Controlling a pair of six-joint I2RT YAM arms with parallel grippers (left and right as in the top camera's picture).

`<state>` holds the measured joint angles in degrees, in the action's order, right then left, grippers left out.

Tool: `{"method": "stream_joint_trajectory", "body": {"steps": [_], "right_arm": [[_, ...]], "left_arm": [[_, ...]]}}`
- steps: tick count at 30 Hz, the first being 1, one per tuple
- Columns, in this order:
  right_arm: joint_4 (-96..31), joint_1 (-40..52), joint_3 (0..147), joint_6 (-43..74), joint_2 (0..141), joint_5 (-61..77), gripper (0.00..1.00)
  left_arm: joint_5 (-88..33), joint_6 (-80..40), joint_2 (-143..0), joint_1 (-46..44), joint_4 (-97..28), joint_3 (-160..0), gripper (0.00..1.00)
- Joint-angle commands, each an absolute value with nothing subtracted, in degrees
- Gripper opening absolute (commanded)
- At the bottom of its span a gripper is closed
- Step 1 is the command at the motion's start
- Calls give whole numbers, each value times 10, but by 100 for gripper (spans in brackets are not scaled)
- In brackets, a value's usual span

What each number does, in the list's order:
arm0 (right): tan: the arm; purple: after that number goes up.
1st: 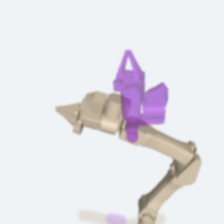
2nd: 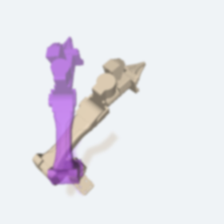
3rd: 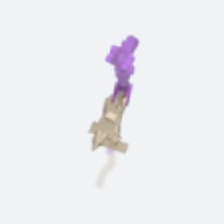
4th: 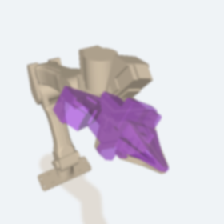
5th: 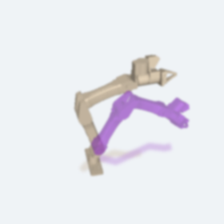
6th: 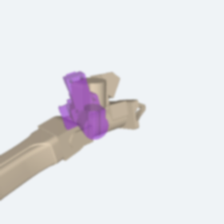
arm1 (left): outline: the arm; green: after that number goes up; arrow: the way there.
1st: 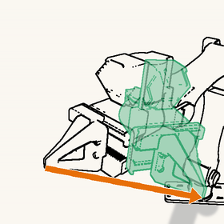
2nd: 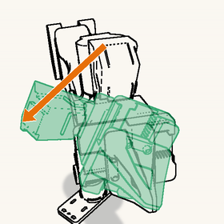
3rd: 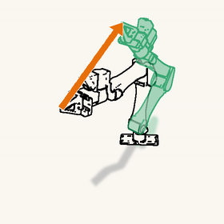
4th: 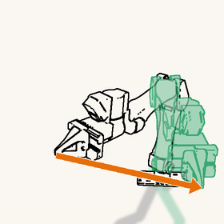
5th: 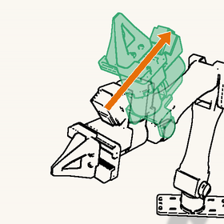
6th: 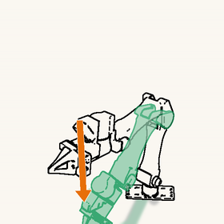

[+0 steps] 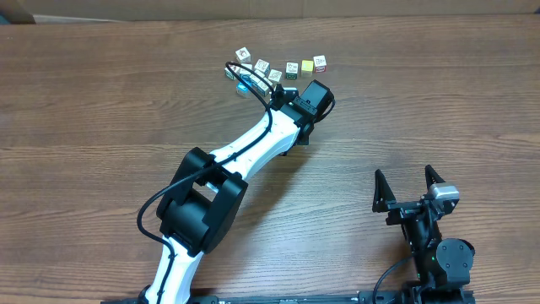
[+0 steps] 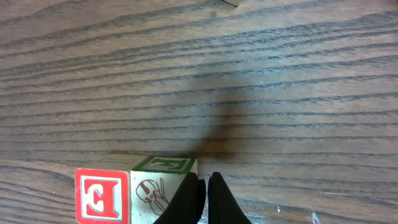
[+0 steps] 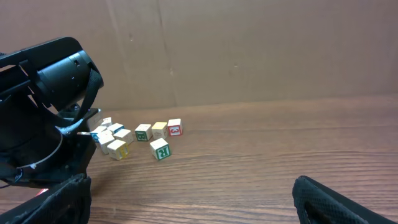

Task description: Form a horizontal line

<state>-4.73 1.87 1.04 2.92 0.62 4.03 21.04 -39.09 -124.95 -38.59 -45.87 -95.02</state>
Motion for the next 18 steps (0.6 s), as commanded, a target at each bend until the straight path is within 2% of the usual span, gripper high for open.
{"method": "stream_joint_trajectory", "body": {"steps": [1, 10, 18], "right_arm": [[-45, 15, 4, 25, 2, 36, 100], [-45, 15, 4, 25, 2, 36, 100], [-45, 15, 4, 25, 2, 36, 100]], "left_arm": [[229, -403, -1263, -385, -461, -949, 4], [225, -403, -1263, -385, -455, -949, 4], [170, -382, -1262, -385, -416, -961, 4]]}}
